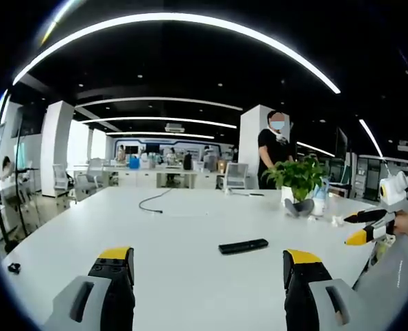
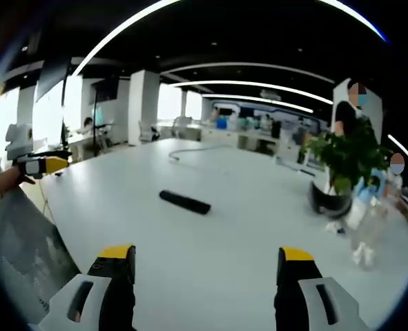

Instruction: Press the specified remote control buttons in sequence, fully releasing each button before pressing the next.

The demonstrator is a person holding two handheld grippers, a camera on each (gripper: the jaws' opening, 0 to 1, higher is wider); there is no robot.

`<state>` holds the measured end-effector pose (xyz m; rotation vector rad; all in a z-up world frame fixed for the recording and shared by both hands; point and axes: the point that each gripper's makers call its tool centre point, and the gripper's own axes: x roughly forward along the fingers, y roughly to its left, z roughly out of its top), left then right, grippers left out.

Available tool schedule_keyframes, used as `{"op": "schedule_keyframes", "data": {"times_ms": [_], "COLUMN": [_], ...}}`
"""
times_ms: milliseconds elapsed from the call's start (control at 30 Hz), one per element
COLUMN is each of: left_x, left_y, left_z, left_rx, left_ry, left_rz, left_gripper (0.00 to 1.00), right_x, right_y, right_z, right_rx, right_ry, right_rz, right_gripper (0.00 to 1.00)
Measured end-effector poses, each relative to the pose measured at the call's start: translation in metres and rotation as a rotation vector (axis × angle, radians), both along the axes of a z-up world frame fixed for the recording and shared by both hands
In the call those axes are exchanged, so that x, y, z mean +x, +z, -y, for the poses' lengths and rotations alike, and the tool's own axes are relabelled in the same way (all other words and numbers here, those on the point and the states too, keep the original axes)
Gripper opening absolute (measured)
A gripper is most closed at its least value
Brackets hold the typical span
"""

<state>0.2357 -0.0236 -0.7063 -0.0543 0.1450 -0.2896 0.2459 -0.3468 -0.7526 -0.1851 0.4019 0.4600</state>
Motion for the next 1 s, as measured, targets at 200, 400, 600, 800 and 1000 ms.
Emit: {"op": "schedule_keyframes", "data": {"times_ms": [200,400,600,800,1000], "left_x": [-0.0004,-0.0006,-0.0007,-0.0006,-0.0007], "left_y": [-0.0003,-0.0002,0.0000,0.0000,-0.0014], "left_z": [0.0008,0.0006,-0.0005,-0.0017,-0.0004], "left_rx": [0.002,0.004,0.009,0.012,0.024], "left_ry": [-0.005,-0.005,0.000,0.005,-0.002], "left_rz": [-0.002,-0.001,0.000,0.001,-0.003], "left_gripper": [0.93,0.92,0.92,0.92,0.92], "right_x": [-0.0006,-0.0018,-0.0028,-0.0029,-0.0028], "right_y": [-0.0008,-0.0011,-0.0016,-0.0011,-0.0014], "right_z": [-0.0008,-0.0050,-0.0064,-0.0063,-0.0061], "right_rx": [-0.007,-0.062,-0.066,-0.063,-0.071], "right_ry": [0.006,0.028,0.039,0.038,0.038], "right_rz": [-0.002,0.013,0.008,0.009,0.009], "right_gripper": [0.83,0.83,0.82,0.82,0.82]}}
